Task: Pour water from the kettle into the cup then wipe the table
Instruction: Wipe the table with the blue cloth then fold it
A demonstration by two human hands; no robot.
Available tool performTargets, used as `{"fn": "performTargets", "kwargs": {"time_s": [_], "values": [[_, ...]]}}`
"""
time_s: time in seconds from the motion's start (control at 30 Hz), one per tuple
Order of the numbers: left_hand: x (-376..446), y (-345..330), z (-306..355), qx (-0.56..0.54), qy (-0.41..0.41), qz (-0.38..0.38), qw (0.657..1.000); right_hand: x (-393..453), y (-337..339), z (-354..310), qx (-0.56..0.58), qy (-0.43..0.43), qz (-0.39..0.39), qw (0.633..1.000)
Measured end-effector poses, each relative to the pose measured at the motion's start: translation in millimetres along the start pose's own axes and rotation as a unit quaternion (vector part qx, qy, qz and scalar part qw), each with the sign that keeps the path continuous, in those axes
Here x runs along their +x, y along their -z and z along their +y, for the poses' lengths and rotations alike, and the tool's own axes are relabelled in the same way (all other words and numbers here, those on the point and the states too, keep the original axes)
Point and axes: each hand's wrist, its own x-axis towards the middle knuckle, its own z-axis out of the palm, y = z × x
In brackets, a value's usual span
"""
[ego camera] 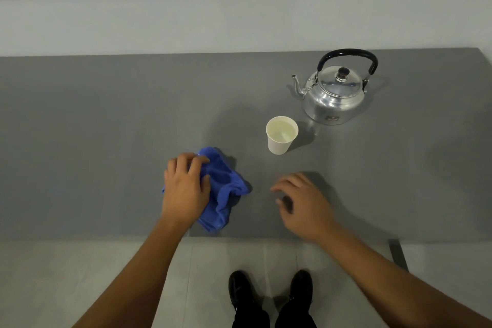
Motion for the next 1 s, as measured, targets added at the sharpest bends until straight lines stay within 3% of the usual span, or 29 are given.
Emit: {"fn": "performTargets", "kwargs": {"time_s": [0.2, 0.33, 0.53, 0.63, 0.77, 0.9, 1.0], "values": [[-19, -18, 18, -0.075, 0.098, -0.051, 0.991, -24, 37, 82, -0.148, -0.025, -0.024, 0.988], [-8, -32, 30, -0.025, 0.098, -0.099, 0.990, -26, 33, 98, -0.203, -0.022, -0.064, 0.977], [7, -53, 63, 0.026, 0.025, -0.186, 0.982, -26, 30, 103, -0.225, -0.014, -0.083, 0.971], [-13, -46, 64, -0.013, -0.064, -0.219, 0.974, -25, 29, 104, -0.228, -0.011, -0.082, 0.970], [-39, -20, 18, -0.095, -0.175, -0.232, 0.952, -26, 28, 106, -0.224, -0.011, -0.078, 0.971], [-19, -9, -17, -0.103, -0.094, -0.171, 0.975, -26, 27, 106, -0.225, -0.011, -0.075, 0.971], [17, -26, 4, -0.094, -0.013, -0.154, 0.984, -25, 27, 107, -0.228, -0.011, -0.070, 0.971]]}}
